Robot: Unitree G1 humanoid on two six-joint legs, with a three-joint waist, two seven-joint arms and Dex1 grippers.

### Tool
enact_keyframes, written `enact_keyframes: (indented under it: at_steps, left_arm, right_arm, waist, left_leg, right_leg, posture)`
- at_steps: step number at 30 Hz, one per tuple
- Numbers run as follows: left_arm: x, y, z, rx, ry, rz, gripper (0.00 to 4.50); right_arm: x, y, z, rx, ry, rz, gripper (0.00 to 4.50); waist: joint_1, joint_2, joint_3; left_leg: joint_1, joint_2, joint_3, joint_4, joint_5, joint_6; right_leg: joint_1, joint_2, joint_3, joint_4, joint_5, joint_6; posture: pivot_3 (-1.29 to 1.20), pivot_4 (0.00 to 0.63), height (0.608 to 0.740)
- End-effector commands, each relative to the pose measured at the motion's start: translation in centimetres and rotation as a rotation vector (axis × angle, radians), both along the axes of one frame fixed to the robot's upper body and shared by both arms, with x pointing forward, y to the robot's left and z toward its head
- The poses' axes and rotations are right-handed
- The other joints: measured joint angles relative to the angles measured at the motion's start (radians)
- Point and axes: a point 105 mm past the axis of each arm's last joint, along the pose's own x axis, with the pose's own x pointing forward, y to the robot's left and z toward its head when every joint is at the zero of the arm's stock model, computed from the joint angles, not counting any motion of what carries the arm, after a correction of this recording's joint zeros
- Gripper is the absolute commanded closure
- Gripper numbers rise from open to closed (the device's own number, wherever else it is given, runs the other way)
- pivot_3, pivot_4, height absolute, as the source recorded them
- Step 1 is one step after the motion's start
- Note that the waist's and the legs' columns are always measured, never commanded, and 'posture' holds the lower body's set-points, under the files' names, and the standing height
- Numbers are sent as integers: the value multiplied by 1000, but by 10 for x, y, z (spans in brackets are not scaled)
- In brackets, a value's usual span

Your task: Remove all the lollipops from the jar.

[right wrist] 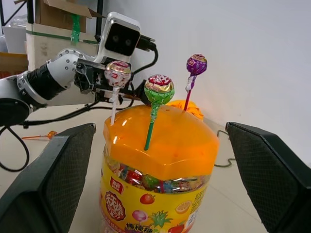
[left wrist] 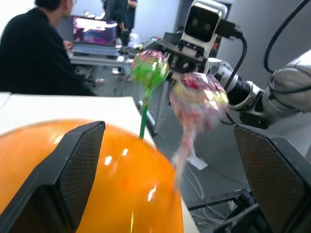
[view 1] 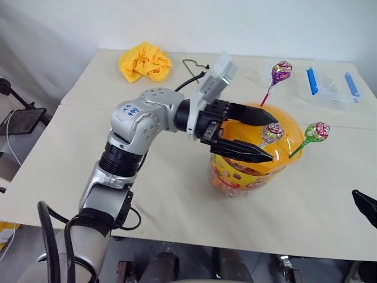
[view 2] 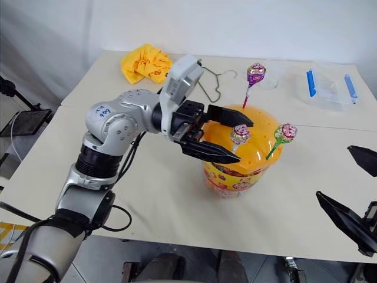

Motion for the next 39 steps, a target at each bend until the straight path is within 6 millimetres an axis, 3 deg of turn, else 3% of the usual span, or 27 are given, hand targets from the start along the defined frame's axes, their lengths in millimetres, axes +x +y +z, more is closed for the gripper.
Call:
enact_keyframes:
  at_steps: [1, 13, 17, 20, 23, 26, 29, 32, 33, 35, 39]
  left_arm:
    - [-4, -5, 4, 8, -24, -10, 570]
    - [-11, 10, 9, -1, -16, -74, 4336]
    - [-6, 20, 38, -147, 65, -107, 4452]
    - [-2, 39, 57, -232, 136, -165, 4452]
    - [4, 60, 65, -262, 175, -160, 4452]
    - [22, 81, 58, -187, 182, -2, 4452]
    - [44, 114, 34, -33, 157, 263, 4452]
    - [60, 167, 11, 111, 138, 565, 4452]
    - [65, 194, -3, 183, 141, 705, 4452]
    - [63, 245, -33, 302, 204, 917, 4452]
    - [45, 312, -81, 434, 330, 1166, 4452]
  right_arm:
    - [-4, 7, 4, -32, -18, 7, 0]
    - [-4, 6, 3, -51, -15, -16, 0]
    - [-1, 4, 3, -48, -17, -14, 0]
    - [2, 3, 3, -43, -24, -9, 0]
    - [6, 3, 2, -41, -33, 6, 0]
    - [10, 7, 3, -53, -58, 40, 0]
    - [14, 15, 6, -80, -89, 88, 0]
    - [17, 25, 3, -128, -80, 175, 0]
    - [16, 31, 0, -148, -62, 225, 0]
    - [12, 40, -8, -196, -27, 333, 0]
    - [14, 44, -15, -232, 5, 438, 0]
  waist:
    - [-1, 0, 0]
    - [-3, 0, 0]
    - [-3, 0, 0]
    - [-4, 0, 0]
    - [-8, 0, 0]
    - [-10, 0, 0]
    - [-15, 1, 0]
    - [-22, 1, 0]
    - [-21, 1, 0]
    - [-26, 1, 0]
    - [-22, 1, 0]
  left_leg:
    - [0, 0, 0, 0, 0, 0]
    - [0, 0, 0, 0, 0, 0]
    - [0, 0, 0, 0, 0, 0]
    - [0, 0, 0, 0, 0, 0]
    - [0, 0, 0, 0, 0, 0]
    - [0, 0, 0, 0, 0, 0]
    - [1, 0, 0, -1, 0, -1]
    - [2, 0, -1, -2, 0, -1]
    - [2, 0, -2, -2, 0, -1]
    - [1, 0, -3, -2, 0, -2]
    - [0, 0, -7, -3, -1, -2]
  right_leg:
    - [0, 0, 0, 0, 0, 0]
    - [0, 0, 0, -1, 0, 0]
    - [0, 0, 0, 0, 0, 0]
    - [0, 0, -1, 0, 0, 0]
    - [0, 1, -2, 1, 0, 0]
    - [-1, 1, -2, 2, 0, 0]
    - [-2, 2, 0, 3, 0, 0]
    - [-3, 2, 1, 3, 0, 0]
    - [-4, 2, 2, 3, 0, 0]
    - [-5, 1, 2, 3, 0, -1]
    - [-5, -1, 3, 2, -1, -2]
  posture:
    - [0, 150, 740]
    - [0, 150, 740]
    - [0, 150, 740]
    - [0, 150, 740]
    - [0, 150, 740]
    - [0, 150, 740]
    - [0, 150, 740]
    - [0, 150, 740]
    - [0, 150, 740]
    - [0, 150, 740]
    - [0, 150, 740]
